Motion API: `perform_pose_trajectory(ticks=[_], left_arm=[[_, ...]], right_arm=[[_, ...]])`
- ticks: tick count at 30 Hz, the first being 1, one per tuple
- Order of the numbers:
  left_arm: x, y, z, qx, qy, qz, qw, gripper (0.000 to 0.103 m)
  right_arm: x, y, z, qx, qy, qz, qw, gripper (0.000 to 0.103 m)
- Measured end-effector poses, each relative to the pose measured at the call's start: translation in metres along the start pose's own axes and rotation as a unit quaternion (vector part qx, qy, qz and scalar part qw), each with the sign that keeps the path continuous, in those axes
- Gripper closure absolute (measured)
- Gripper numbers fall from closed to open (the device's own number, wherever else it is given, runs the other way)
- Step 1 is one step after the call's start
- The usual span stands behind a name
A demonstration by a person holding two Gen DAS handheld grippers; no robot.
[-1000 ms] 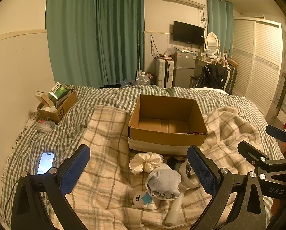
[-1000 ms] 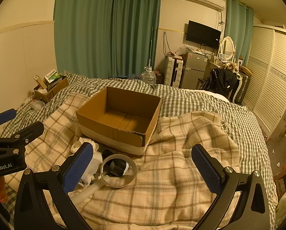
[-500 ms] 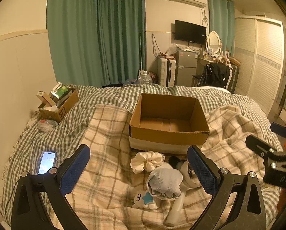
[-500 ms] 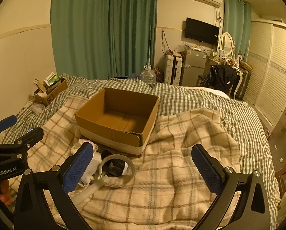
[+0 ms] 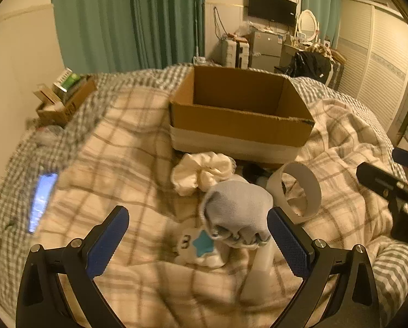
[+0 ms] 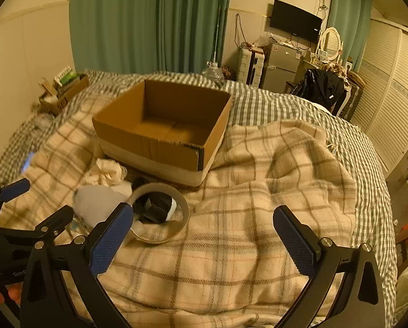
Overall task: Organize objects
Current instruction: 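Grasp the grey knit sock with the left gripper while the right gripper grasps the clear tape roll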
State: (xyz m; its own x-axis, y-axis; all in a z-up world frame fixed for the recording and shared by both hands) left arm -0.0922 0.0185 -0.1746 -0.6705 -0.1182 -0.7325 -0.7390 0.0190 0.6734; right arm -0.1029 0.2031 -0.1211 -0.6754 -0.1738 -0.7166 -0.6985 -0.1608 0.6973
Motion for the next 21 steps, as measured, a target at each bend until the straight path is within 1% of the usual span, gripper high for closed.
perform_pose_trajectory(ticks=[1,3,6,7,8,9,10,11,13,15,18,19,21], left_arm=[[0.004,0.0,0.006,0.002,-0.011,0.0,0.9999,0.0],[0.011,-0.001,0.015,0.009,-0.021,0.0,0.9997,0.0],[0.031,-0.006,0.03,0.025,-0.034,-0.014,0.999,0.0],[0.04,-0.008,0.033,0.028,-0.034,-0.024,0.9988,0.008],[0.045,-0.009,0.034,0.027,-0.035,-0.027,0.9986,0.026],[0.048,-0.01,0.037,0.023,-0.048,-0.028,0.9982,0.034],[0.05,-0.01,0.04,0.02,-0.06,-0.03,0.9976,0.037],[0.05,-0.01,0.04,0.021,-0.06,-0.028,0.9976,0.041],[0.043,-0.007,0.035,0.017,-0.064,-0.024,0.9975,0.044],[0.033,-0.001,0.023,0.0,-0.069,-0.023,0.9974,0.044],[0.016,0.017,-0.003,-0.029,-0.072,-0.002,0.997,0.044],[0.011,0.022,-0.013,-0.033,-0.066,0.007,0.9972,0.044],[0.009,0.028,-0.026,-0.027,-0.041,0.019,0.9986,0.044]], right_arm=[[0.003,-0.001,0.001,-0.002,-0.004,-0.004,1.0,0.0],[0.006,-0.002,0.003,-0.002,-0.007,-0.008,1.0,0.0],[0.009,-0.004,0.008,0.007,-0.008,-0.011,1.0,0.0],[0.013,-0.004,0.01,0.01,-0.006,-0.014,1.0,0.0],[0.015,-0.006,0.011,0.012,-0.005,-0.017,1.0,0.0],[0.018,-0.007,0.011,0.014,-0.002,-0.02,1.0,0.0],[0.022,-0.009,0.009,0.014,0.002,-0.025,1.0,0.001],[0.025,-0.01,0.008,0.014,0.008,-0.03,0.999,0.0],[0.029,-0.011,0.002,0.014,0.022,-0.033,0.999,0.001],[0.031,-0.01,-0.004,0.012,0.035,-0.034,0.999,0.001],[0.038,-0.008,-0.014,0.011,0.055,-0.039,0.998,0.0],[0.043,-0.009,-0.016,0.014,0.06,-0.044,0.997,0.0],[0.056,-0.012,-0.021,0.029,0.063,-0.062,0.996,0.0]])
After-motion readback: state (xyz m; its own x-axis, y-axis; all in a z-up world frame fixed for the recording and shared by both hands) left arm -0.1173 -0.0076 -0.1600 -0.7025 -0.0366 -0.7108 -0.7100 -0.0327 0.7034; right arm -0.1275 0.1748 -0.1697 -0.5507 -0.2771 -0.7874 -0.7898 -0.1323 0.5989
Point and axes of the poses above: each gripper's, at about its wrist camera, not at the fingertips, and x roughly the way its jaws point, z to its right, y to its top, the point moved 10 cm from there along x, roughly the way its jaws point, and after that the axes turned 8 degrees about y, right-handed, at the moved point
